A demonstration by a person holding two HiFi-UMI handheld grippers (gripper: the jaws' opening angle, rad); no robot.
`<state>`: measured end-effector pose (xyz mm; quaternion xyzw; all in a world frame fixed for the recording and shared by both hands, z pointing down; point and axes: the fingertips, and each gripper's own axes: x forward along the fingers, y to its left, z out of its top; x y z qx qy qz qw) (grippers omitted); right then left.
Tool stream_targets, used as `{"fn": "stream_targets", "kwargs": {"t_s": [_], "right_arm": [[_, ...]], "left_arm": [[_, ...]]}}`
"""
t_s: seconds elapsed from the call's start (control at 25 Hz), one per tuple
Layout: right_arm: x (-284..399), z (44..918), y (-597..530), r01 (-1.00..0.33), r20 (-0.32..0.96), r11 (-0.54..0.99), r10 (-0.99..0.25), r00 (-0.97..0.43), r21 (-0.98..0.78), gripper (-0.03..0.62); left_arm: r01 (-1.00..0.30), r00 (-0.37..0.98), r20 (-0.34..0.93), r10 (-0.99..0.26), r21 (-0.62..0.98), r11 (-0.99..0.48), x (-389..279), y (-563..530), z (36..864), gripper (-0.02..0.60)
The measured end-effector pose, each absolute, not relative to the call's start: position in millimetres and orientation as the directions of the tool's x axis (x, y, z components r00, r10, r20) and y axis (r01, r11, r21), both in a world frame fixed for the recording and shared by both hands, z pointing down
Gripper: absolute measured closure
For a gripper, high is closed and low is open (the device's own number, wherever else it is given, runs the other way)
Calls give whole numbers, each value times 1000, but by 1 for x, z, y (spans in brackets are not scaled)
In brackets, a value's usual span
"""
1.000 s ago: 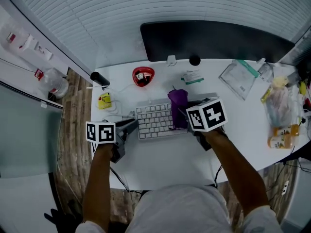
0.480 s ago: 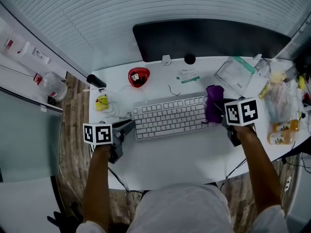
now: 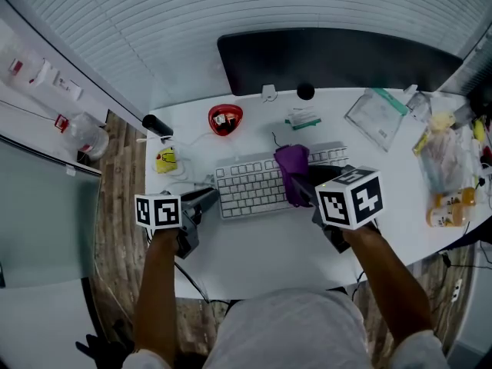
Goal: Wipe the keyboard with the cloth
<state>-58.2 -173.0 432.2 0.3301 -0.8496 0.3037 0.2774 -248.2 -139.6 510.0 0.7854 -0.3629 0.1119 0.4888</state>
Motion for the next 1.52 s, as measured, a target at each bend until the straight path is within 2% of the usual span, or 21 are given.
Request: {"fn": "stream_targets", "kwargs": {"t_s": [0.4, 0.68, 0.92, 1.12, 1.52], "right_arm": [[-193, 450, -149, -616, 606, 594, -254, -754, -517, 510], [-208, 476, -144, -633, 658, 593, -218, -721, -497, 510], [-171, 481, -149, -666, 703, 616, -243, -668, -420, 510], [-118, 485, -158, -717, 723, 567, -281, -631, -405, 510], [33, 485, -183, -850, 785, 411, -381, -488, -329, 510]], "left_arm": [[-668, 723, 525, -449, 697, -260, -247, -137, 515, 500], [-652, 735, 507, -450, 712, -262, -246, -137, 515, 501], [-655, 734, 512, -446, 708, -266, -247, -137, 515, 500], [-656, 734, 514, -444, 706, -266, -247, -137, 515, 500], [-659, 731, 519, -442, 704, -263, -247, -137, 515, 500]]}}
